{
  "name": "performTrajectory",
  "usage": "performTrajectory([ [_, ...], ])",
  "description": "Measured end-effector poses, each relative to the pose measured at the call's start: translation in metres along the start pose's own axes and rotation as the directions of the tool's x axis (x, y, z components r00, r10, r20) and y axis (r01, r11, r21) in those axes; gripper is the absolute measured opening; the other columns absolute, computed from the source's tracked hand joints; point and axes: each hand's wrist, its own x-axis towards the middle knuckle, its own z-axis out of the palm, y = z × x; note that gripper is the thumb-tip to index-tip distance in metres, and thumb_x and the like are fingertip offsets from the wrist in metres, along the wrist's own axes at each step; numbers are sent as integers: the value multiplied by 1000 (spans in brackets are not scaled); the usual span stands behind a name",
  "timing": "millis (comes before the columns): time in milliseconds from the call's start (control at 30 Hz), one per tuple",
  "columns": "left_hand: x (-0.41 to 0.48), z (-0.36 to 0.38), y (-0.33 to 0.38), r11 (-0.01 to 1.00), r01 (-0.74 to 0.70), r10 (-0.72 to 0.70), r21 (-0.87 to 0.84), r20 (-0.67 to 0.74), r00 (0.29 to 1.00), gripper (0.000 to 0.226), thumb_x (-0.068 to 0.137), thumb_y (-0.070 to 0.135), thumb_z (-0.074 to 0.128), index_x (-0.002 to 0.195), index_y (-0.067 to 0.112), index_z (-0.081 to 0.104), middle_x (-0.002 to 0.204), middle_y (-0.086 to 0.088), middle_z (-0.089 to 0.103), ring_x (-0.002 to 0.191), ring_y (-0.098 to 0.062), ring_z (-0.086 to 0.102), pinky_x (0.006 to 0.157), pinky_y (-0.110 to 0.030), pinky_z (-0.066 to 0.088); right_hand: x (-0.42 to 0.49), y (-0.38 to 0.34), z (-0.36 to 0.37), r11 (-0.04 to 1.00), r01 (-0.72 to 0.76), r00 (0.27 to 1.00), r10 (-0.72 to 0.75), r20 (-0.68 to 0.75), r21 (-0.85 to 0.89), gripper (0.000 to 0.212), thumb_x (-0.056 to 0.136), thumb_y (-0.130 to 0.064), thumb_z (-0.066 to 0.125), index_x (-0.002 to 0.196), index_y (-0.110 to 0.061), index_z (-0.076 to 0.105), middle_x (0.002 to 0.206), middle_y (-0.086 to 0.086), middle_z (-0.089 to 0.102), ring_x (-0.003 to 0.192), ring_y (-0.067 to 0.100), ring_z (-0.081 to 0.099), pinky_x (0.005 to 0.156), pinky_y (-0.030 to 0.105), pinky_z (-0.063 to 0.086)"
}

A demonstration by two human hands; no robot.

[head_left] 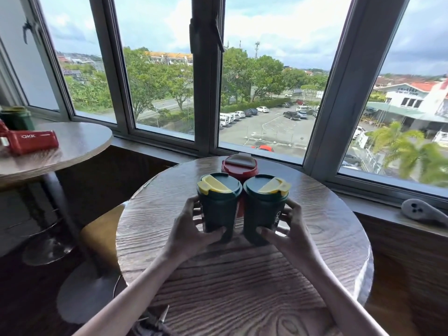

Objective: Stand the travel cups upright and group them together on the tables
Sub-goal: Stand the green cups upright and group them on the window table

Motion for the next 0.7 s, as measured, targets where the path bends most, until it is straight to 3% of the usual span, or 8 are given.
performTrajectory([
  [67,-1,0,1,1000,13,-13,-14,15,1000,98,45,44,82,129,19,39,111,14,57,104,0,58,83,-22,56,-1,-1,-1,1000,-10,1000,10,21,1,90,59,-31,82,132,-25,30,116,-10,53,104,1,58,82,23,52],
  [133,-2,0,1,999,29,-29,-17,21,999,100,45,46,83,130,20,37,112,10,57,103,-1,59,83,-25,56,0,0,-2,1000,-23,999,23,43,2,86,63,-25,83,131,-22,31,118,-6,55,104,4,60,83,24,54],
  [200,-2,0,0,999,36,-36,-2,8,999,94,50,35,89,128,18,39,112,6,59,101,-7,62,81,-26,57,1,1,-2,1000,-23,998,23,52,9,76,70,-9,82,126,-23,33,117,-4,58,102,7,62,81,21,55],
  [333,1,0,-2,999,40,-40,-5,-6,999,83,58,18,89,127,12,43,110,1,61,99,-7,62,78,-18,56,2,0,0,1000,-14,999,13,29,8,73,69,-7,81,123,-24,36,114,-7,58,101,6,62,79,19,55],
  [500,0,-2,0,998,57,-57,-32,15,998,95,44,44,80,125,13,43,115,-1,63,102,-4,60,80,-21,56,1,-2,2,1000,-12,1000,12,14,0,75,66,-10,84,123,-25,37,111,-10,58,100,4,62,79,21,56],
  [700,0,-2,-2,998,60,-58,-35,38,998,97,44,47,78,127,14,41,119,-2,61,107,-9,60,85,-28,57,-1,-4,2,1000,-19,999,19,27,-6,75,68,-12,83,126,-23,36,110,-15,55,100,1,60,78,17,54],
])
